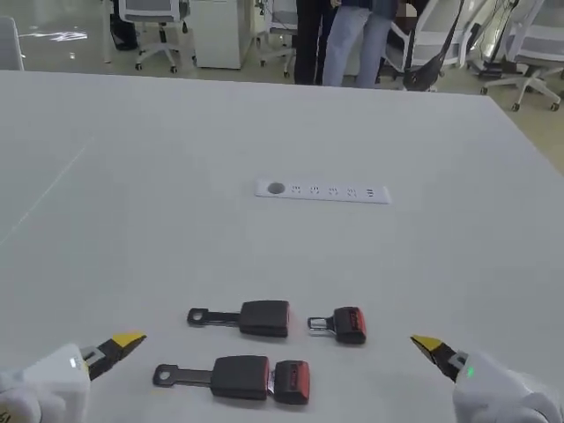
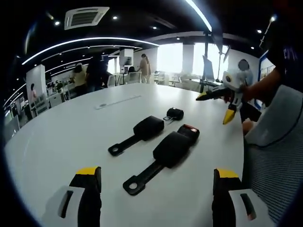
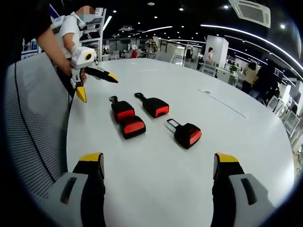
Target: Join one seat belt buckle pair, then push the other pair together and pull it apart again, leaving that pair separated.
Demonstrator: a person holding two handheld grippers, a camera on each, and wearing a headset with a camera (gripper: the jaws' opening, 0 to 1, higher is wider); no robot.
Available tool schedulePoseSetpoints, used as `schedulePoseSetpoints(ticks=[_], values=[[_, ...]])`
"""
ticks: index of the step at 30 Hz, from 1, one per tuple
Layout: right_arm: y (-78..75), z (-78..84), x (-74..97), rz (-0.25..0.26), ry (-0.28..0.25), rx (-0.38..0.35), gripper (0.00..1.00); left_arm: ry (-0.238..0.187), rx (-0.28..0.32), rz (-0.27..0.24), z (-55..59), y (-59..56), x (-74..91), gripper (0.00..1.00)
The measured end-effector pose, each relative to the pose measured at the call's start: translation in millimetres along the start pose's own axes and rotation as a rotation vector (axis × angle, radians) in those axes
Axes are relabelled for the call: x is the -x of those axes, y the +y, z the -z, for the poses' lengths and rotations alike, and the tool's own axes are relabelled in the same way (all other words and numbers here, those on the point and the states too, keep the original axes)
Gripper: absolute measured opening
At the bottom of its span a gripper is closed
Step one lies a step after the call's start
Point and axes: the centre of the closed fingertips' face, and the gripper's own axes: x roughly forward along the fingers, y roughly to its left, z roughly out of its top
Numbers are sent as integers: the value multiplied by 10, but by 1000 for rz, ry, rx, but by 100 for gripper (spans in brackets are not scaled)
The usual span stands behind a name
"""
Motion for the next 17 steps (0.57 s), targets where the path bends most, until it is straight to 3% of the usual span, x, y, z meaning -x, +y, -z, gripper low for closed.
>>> schedulePoseSetpoints(ticks=[4, 7, 8, 9, 13, 14, 17], values=[[33, -11, -4, -2, -11, -19, 99, -18, 19, -16, -3, 58, -9, 100], [31, 1, -5, 0, -11, -32, 99, -26, 31, -7, -96, -69, -11, 100], [25, 2, -4, 3, -17, -39, 99, -26, 27, -7, 39, 44, -13, 100], [19, 6, -4, 3, -22, -43, 99, -24, 27, -5, 50, 47, -14, 100], [33, 23, -12, 1, -28, -59, 99, -10, 18, -7, 47, 26, -10, 100], [34, 25, -12, 0, -28, -60, 99, -12, 19, -8, -6, -11, -7, 100], [39, 40, -23, -3, -32, -66, 99, -15, 18, -14, -11, 14, -6, 100]])
